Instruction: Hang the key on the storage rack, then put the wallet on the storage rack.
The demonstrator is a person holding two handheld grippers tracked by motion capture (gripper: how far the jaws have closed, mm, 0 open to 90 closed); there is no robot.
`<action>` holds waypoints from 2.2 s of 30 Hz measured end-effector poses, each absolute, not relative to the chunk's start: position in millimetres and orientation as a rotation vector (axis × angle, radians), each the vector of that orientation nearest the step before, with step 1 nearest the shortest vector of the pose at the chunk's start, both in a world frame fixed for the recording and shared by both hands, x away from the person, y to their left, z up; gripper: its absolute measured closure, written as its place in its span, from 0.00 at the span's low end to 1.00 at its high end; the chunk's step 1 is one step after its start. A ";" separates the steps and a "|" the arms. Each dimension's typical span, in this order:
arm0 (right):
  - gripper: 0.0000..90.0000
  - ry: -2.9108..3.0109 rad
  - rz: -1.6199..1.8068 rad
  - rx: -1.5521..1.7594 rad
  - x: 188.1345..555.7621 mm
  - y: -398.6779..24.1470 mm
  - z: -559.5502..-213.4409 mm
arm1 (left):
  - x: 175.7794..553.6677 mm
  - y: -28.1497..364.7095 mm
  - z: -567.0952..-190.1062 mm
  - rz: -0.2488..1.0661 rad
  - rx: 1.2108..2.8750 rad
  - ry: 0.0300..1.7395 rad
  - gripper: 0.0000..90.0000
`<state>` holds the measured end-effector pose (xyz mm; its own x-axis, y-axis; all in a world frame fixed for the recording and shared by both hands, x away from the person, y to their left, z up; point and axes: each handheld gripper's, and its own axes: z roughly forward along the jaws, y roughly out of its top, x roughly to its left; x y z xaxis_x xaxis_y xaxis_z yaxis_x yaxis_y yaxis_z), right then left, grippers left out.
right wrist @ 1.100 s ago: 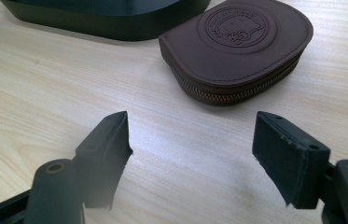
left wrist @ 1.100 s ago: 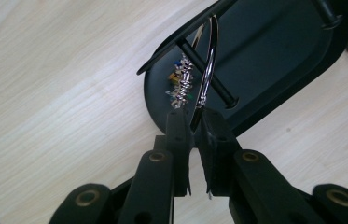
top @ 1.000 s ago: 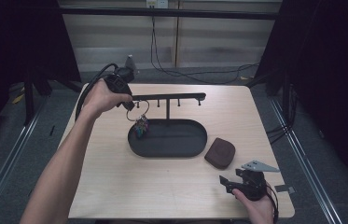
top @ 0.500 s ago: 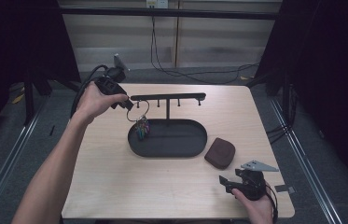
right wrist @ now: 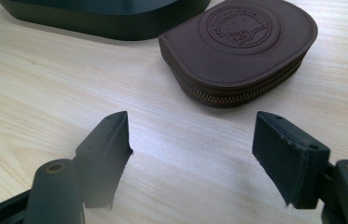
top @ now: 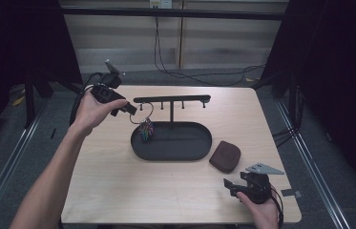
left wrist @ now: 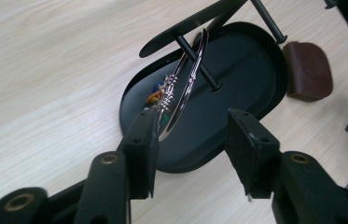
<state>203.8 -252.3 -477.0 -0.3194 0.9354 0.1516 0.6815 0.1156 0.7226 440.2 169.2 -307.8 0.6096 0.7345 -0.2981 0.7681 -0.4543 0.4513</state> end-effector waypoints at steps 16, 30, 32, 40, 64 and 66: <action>0.31 2.052 1.030 1.596 203.9 -252.9 -476.9 | 412.4 176.2 -313.5 -0.001 2.204 1.106 0.41; 0.31 2.038 1.035 1.604 202.1 -255.8 -475.9 | 371.9 186.7 -330.5 0.044 2.181 1.052 0.22; 0.31 2.038 1.038 1.605 202.7 -256.1 -476.2 | 365.0 189.2 -333.8 0.043 2.183 1.019 0.20; 0.31 2.033 1.044 1.606 201.7 -255.7 -475.3 | 344.6 200.8 -358.3 0.044 2.167 1.018 0.19; 0.33 2.051 1.068 1.634 203.8 -260.5 -470.4 | 261.3 233.8 -416.5 0.106 2.035 1.005 0.19; 0.32 2.056 1.071 1.636 204.4 -261.0 -469.1 | 253.7 235.7 -423.4 0.138 2.057 0.995 0.19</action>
<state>204.4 -261.0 -469.1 -0.3046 0.9294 0.2084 0.7033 0.0719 0.7073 253.7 235.7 -423.4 0.6806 0.6931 -0.2377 0.6023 -0.3445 0.7201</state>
